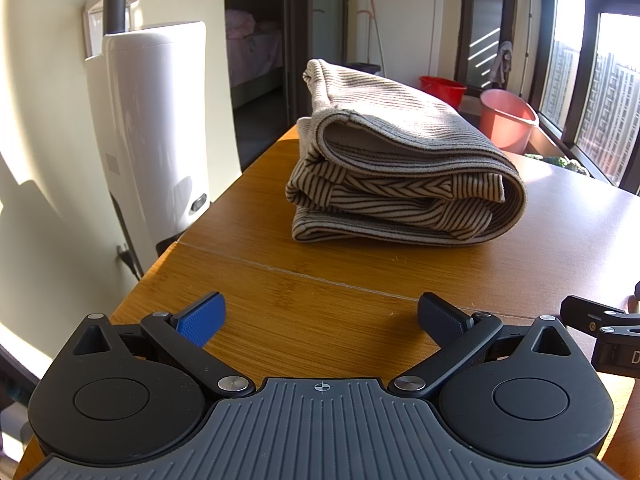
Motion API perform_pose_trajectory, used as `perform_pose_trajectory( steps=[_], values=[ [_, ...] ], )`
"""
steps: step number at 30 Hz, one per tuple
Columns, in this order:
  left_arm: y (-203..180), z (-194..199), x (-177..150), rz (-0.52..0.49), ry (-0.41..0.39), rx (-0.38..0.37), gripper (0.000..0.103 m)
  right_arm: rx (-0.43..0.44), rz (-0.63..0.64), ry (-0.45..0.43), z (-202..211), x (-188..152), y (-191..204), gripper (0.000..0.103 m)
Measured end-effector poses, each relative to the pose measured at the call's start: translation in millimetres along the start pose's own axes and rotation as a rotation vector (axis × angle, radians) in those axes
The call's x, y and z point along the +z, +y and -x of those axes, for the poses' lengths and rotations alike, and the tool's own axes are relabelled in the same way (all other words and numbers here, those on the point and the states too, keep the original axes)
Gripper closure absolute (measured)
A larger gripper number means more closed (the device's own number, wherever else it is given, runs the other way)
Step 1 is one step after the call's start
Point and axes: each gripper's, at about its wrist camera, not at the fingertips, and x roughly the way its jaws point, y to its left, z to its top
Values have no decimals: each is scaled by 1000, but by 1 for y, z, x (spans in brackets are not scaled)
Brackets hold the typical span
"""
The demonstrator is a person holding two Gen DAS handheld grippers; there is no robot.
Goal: Fold clothes
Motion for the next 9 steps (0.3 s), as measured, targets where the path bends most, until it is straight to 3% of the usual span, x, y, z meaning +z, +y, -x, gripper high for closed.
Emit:
perform_pose_trajectory(
  steps=[9],
  values=[
    [0, 0, 0, -2, 0, 1, 0, 0, 0, 0, 0, 0, 0, 0]
  ],
)
